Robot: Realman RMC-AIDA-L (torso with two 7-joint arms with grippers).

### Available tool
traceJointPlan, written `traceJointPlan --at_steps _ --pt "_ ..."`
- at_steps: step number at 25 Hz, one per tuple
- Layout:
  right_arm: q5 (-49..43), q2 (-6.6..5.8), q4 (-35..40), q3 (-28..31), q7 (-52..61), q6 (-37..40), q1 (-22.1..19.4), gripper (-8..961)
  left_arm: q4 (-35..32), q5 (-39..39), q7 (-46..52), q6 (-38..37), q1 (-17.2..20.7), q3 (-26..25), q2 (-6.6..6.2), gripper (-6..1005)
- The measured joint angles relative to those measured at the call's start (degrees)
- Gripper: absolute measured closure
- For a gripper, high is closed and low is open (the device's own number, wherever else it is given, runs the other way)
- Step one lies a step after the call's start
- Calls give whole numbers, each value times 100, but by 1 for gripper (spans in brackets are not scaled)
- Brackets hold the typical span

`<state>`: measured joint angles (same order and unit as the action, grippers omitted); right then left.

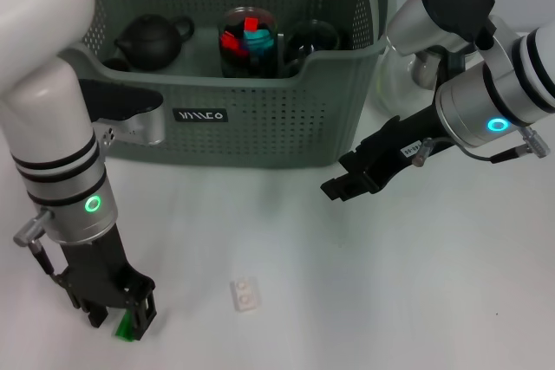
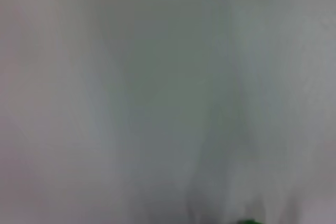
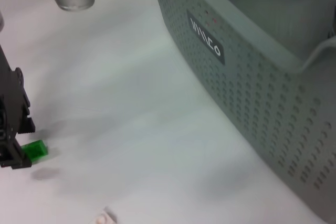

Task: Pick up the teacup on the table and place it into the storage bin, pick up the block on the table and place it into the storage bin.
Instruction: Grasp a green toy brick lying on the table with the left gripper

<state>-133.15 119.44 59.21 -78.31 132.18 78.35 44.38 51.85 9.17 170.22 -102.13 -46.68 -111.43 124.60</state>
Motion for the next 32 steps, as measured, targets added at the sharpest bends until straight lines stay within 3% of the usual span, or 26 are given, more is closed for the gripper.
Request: traceJointPlan --at_steps 13,32 --pt "0 0 -35 21 1 18 0 397 29 -288 38 97 1 -68 -44 484" --pt "0 0 -42 35 0 40 -20 397 -32 -168 38 40 -91 -12 12 495"
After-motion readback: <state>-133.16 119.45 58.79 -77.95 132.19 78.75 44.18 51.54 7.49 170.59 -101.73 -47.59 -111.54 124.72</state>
